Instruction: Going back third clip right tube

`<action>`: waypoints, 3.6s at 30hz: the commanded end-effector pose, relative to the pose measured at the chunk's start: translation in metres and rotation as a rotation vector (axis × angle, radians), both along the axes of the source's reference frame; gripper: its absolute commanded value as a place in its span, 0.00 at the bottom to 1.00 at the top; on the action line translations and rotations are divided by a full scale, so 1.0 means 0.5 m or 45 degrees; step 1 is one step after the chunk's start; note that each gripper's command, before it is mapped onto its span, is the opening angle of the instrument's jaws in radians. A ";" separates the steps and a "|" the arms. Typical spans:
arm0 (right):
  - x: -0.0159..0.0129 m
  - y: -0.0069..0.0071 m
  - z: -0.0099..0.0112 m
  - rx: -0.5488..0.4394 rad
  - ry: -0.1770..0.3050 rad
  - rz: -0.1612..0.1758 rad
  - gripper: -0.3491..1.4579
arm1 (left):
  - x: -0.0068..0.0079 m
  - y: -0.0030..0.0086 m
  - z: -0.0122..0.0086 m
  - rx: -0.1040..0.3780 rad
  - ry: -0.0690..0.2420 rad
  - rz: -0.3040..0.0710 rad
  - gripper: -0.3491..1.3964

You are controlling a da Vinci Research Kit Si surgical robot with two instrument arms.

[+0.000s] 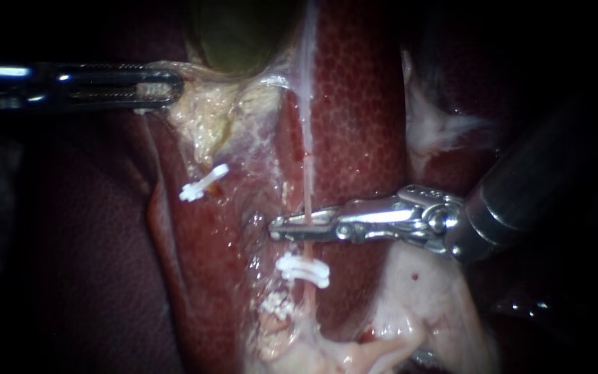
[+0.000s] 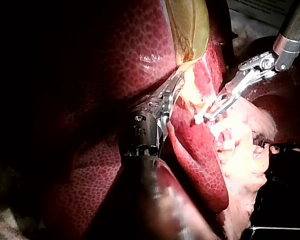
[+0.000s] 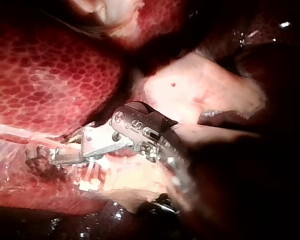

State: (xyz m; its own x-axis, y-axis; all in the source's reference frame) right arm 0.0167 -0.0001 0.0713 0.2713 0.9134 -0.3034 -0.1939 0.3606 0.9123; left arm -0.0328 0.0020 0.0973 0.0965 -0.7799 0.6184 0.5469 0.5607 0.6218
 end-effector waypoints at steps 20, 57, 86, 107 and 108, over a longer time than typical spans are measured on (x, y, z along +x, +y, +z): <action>0.0030 0.0008 -0.0004 -0.283 0.150 0.045 0.52 | 0.0002 -0.0004 0.0002 -0.002 0.001 0.000 0.12; -0.0022 -0.0015 -0.0006 -0.426 0.228 -0.066 0.52 | -0.0003 -0.0012 0.0010 -0.007 0.004 -0.003 0.12; -0.0018 0.0029 0.0031 -0.480 0.198 -0.045 0.52 | -0.0005 -0.0016 0.0012 -0.007 0.000 0.001 0.12; -0.0162 0.0077 -0.0190 -0.637 0.311 -0.151 0.52 | -0.0006 -0.0020 0.0015 -0.008 -0.001 0.003 0.12; -0.0165 0.0078 -0.0198 -0.642 0.316 -0.150 0.52 | -0.0007 -0.0020 0.0016 -0.008 -0.001 0.002 0.12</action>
